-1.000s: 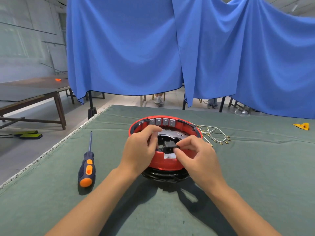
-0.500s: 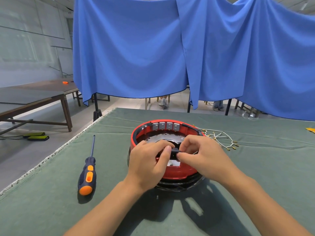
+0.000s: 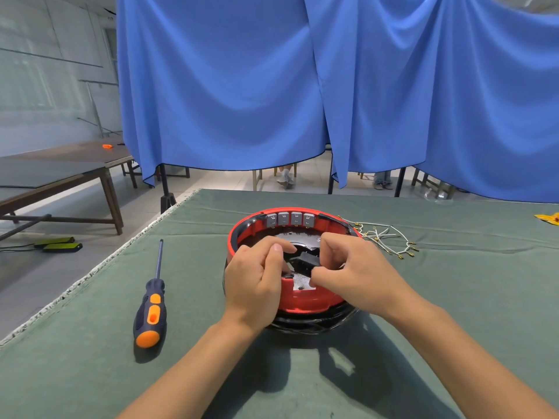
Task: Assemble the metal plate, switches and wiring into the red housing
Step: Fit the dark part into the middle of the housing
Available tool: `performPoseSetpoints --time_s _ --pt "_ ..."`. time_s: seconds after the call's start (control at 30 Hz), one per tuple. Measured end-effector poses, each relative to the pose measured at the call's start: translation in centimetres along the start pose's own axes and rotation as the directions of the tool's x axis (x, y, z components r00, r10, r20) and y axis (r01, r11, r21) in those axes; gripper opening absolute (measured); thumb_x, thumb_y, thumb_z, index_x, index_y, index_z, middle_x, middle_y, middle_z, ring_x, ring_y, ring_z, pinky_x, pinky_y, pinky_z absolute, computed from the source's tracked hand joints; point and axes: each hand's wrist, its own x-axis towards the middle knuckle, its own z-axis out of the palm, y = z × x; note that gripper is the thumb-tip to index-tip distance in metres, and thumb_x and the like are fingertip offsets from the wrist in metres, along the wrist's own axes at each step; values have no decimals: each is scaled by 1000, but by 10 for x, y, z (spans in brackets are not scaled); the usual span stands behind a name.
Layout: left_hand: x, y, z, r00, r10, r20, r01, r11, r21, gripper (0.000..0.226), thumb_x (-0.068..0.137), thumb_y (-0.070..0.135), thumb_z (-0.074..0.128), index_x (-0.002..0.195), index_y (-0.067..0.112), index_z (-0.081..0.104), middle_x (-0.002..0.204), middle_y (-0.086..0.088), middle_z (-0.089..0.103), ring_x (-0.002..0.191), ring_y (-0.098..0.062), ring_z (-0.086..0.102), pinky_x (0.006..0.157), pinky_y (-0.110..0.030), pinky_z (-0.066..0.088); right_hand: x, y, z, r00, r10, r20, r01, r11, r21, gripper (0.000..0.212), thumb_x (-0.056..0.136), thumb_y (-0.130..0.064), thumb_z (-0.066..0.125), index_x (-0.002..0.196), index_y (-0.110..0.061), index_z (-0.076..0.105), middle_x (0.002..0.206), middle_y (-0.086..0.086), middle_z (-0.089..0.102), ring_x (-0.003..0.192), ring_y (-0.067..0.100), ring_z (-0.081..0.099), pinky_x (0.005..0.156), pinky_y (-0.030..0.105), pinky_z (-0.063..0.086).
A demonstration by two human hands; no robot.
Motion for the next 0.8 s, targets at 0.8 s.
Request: performPoseSetpoints --time_s 0.8 --pt "2 0 0 998 -60 14 60 998 26 36 76 18 37 58 38 61 61 7 65 72 -28 59 69 -50 47 -2 1 -5 989 -50 141 47 999 22 46 74 -12 57 102 -46 70 52 -1 54 49 4 38 49 13 33"
